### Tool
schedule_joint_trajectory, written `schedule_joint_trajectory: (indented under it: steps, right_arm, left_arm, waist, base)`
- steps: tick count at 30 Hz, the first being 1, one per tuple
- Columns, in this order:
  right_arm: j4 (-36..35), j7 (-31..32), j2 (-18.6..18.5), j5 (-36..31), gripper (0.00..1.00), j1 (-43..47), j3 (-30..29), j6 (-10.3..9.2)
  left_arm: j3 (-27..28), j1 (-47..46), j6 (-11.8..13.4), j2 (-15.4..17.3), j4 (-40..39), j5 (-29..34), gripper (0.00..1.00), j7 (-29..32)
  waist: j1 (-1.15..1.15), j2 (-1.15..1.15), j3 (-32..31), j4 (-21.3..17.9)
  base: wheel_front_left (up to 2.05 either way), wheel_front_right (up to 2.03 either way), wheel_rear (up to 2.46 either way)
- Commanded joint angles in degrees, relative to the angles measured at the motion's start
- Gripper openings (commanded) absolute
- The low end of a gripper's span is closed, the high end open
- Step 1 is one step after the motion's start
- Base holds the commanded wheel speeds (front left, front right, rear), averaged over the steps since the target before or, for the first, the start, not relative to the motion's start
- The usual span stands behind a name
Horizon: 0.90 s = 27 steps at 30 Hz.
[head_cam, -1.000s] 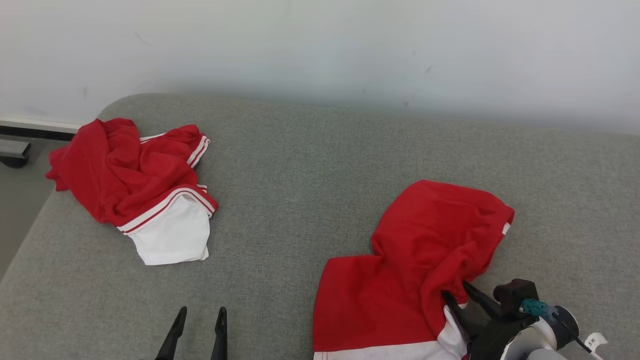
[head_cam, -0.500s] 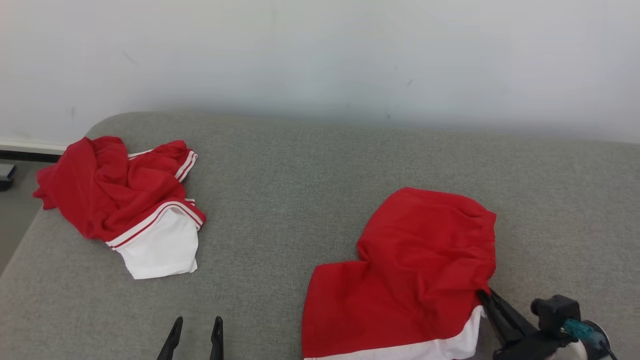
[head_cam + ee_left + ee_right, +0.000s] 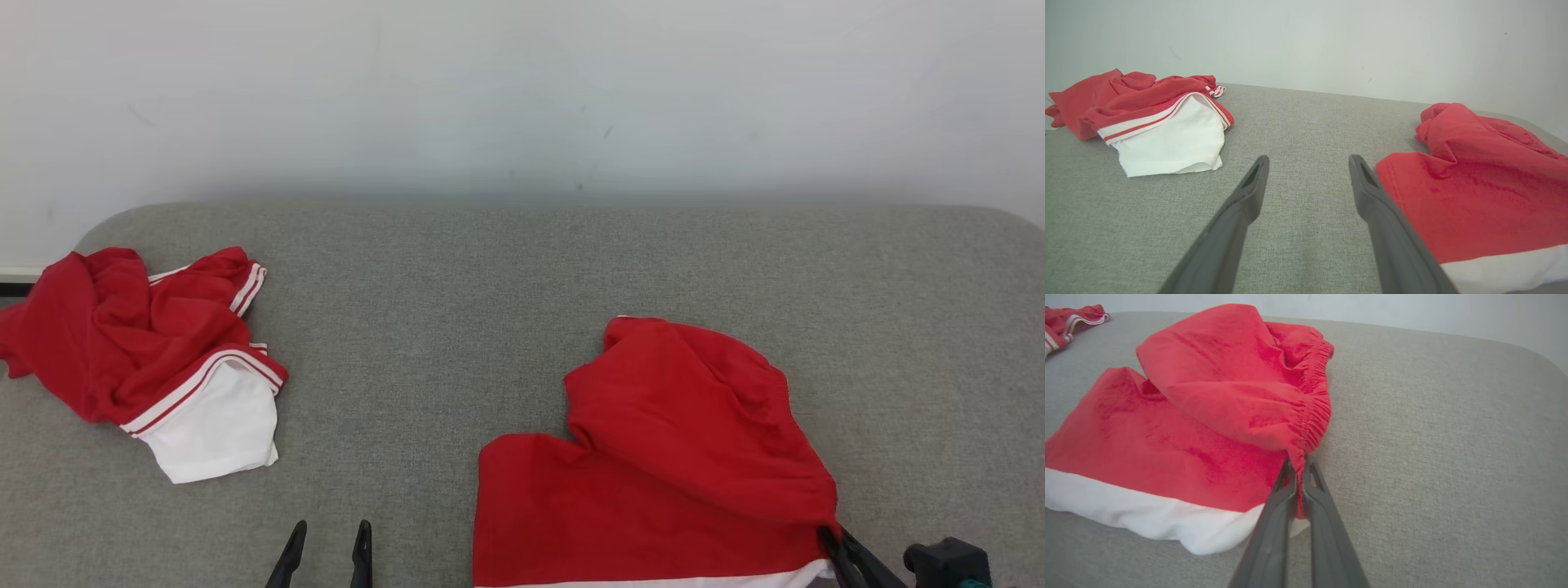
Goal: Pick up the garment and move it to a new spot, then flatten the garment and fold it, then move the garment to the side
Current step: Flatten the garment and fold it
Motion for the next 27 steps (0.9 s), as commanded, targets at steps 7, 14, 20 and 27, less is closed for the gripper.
schedule_joint_trajectory:
  steps: [7, 14, 20, 27]
  right_arm:
    - [-3.7, 6.4, 1.2, -5.2, 0.00, -4.4, 2.0, -0.13]
    - [7.0, 7.1, 3.7, -6.7, 0.00, -13.6, 7.8, -0.13]
    - [17.1, 2.3, 5.8, -4.5, 1.00, -18.3, 10.5, -0.13]
    - [15.0, -6.1, 3.2, 1.3, 1.00, -16.5, 12.0, -0.14]
  left_arm:
    - [-1.0, -1.7, -0.4, 0.0, 0.7, -0.2, 1.00, -0.2]
    - [-2.9, -3.0, 0.0, 0.0, 1.0, -0.9, 1.00, -0.2]
    - [-3.8, -2.8, 0.2, 0.0, 1.3, -1.0, 1.00, -0.2]
    - [-2.0, -0.7, 0.3, 0.0, 0.6, 0.2, 1.00, -0.2]
  waist:
    - [0.00, -0.01, 0.3, 2.1]
    - [0.00, -0.01, 0.6, 6.3]
    - [0.00, -0.01, 0.1, 8.3]
    - [0.00, -0.01, -0.6, 5.4]
  base:
    - [0.00, 0.00, 0.00]
    - [0.00, 0.00, 0.00]
    - [0.00, 0.00, 0.00]
    - [0.00, 0.00, 0.00]
